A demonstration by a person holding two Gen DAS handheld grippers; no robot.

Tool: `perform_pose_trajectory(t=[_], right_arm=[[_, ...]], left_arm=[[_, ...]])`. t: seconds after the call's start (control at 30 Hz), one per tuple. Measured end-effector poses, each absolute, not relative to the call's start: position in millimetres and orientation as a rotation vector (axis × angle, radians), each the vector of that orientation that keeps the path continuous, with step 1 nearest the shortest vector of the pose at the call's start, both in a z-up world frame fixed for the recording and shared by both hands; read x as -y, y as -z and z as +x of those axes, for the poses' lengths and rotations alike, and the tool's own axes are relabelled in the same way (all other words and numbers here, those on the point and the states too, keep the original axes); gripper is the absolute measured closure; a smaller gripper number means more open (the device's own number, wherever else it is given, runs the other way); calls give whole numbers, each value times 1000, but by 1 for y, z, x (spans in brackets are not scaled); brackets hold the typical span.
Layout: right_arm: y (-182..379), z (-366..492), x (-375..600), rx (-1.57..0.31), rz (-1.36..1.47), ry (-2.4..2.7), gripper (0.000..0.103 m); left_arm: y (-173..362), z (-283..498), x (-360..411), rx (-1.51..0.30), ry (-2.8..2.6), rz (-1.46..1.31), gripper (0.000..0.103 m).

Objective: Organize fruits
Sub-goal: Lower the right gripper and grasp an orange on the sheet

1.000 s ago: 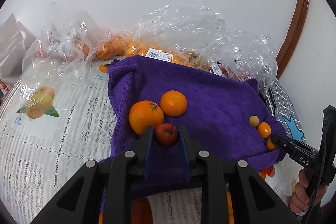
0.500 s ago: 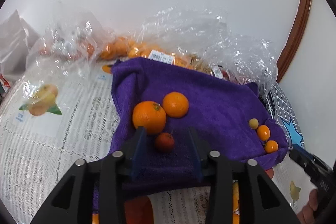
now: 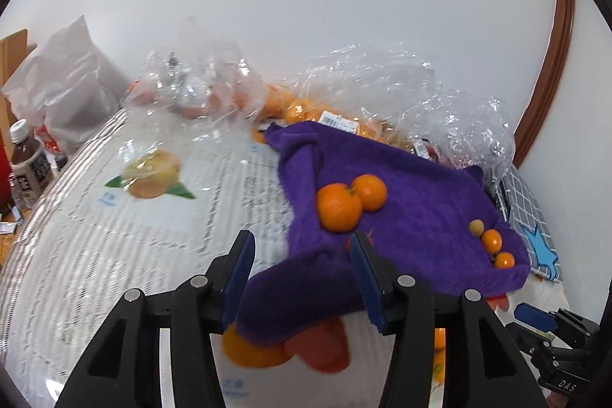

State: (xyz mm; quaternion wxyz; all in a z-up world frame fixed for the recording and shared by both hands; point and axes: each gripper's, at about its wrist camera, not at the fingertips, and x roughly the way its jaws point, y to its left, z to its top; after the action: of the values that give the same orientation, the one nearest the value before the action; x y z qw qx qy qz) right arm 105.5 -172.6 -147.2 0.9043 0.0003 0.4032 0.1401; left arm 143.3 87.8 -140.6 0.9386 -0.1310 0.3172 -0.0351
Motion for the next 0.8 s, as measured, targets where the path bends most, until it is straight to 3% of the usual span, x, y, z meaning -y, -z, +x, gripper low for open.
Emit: perform_pose_trajectory(t=[0.8], right_arm=[[177,121,134,-932,-49,-310,53]], left_arm=[[140,143,-83,-682,111,-247,53]])
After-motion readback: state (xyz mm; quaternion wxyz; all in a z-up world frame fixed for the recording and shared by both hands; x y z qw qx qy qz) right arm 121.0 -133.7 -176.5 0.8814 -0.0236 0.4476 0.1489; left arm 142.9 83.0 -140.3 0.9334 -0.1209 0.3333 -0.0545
